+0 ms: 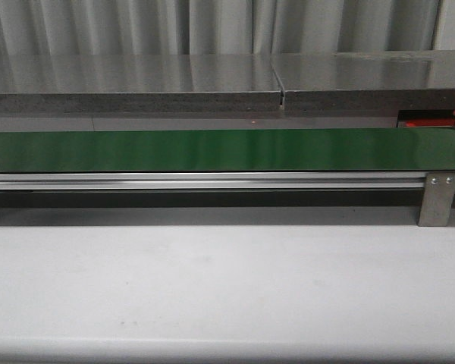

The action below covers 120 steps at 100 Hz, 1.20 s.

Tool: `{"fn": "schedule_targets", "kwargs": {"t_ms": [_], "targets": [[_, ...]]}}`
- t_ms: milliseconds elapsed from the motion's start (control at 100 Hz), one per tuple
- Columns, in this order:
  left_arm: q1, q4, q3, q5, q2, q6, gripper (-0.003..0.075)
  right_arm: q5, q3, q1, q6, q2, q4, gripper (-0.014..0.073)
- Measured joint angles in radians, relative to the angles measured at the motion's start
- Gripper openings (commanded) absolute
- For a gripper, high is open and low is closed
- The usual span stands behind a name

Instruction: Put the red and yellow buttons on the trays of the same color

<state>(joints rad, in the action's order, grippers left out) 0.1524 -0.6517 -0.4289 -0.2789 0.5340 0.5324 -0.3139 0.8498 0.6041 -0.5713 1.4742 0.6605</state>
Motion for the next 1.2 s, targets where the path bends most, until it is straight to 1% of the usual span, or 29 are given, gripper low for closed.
{"fn": "schedule_targets", "kwargs": {"t_ms": [150, 320, 480, 640, 680, 730, 780, 850, 920, 940, 990, 1040, 1200], "targets": [[0.000, 0.000, 0.000, 0.000, 0.000, 0.000, -0.0019, -0.012, 0.000, -0.081, 0.000, -0.138, 0.002, 0.0572], [0.000, 0.000, 0.000, 0.000, 0.000, 0.000, -0.0019, -0.035, -0.002, -0.233, -0.021, -0.317, 0.002, 0.0572], [0.000, 0.000, 0.000, 0.000, 0.000, 0.000, -0.0019, -0.091, -0.016, -0.370, -0.052, -0.483, 0.002, 0.0572], [0.000, 0.000, 0.000, 0.000, 0.000, 0.000, -0.0019, -0.164, -0.076, -0.451, -0.101, -0.642, 0.002, 0.0570], [0.000, 0.000, 0.000, 0.000, 0.000, 0.000, -0.0019, -0.184, -0.097, -0.464, -0.111, -0.678, 0.002, 0.0556], [0.000, 0.000, 0.000, 0.000, 0.000, 0.000, -0.0019, -0.206, -0.129, -0.475, -0.118, -0.737, 0.002, 0.0512], [0.000, 0.000, 0.000, 0.000, 0.000, 0.000, -0.0019, -0.223, -0.166, -0.480, -0.122, -0.790, 0.002, 0.0446], [0.000, 0.000, 0.000, 0.000, 0.000, 0.000, -0.0019, -0.250, -0.209, -0.481, -0.127, -0.866, 0.002, 0.0316], [0.000, -0.002, 0.000, 0.000, 0.000, 0.000, -0.0019, -0.268, -0.244, -0.481, -0.127, -0.935, 0.002, 0.0148], [0.000, -0.002, 0.000, 0.000, 0.000, 0.000, -0.0019, -0.270, -0.250, -0.481, -0.127, -0.954, 0.002, 0.0117], [0.000, -0.002, 0.000, 0.000, 0.000, 0.000, -0.0019, -0.275, -0.271, -0.481, -0.127, -0.992, 0.002, 0.0002], [0.000, -0.002, 0.000, 0.000, 0.000, 0.000, -0.0019, -0.282, -0.282, -0.481, -0.127, -1.022, 0.000, -0.0073], [0.000, -0.002, 0.000, 0.000, 0.000, 0.000, -0.0019, -0.288, -0.287, -0.481, -0.127, -1.062, 0.000, -0.0067]]}}
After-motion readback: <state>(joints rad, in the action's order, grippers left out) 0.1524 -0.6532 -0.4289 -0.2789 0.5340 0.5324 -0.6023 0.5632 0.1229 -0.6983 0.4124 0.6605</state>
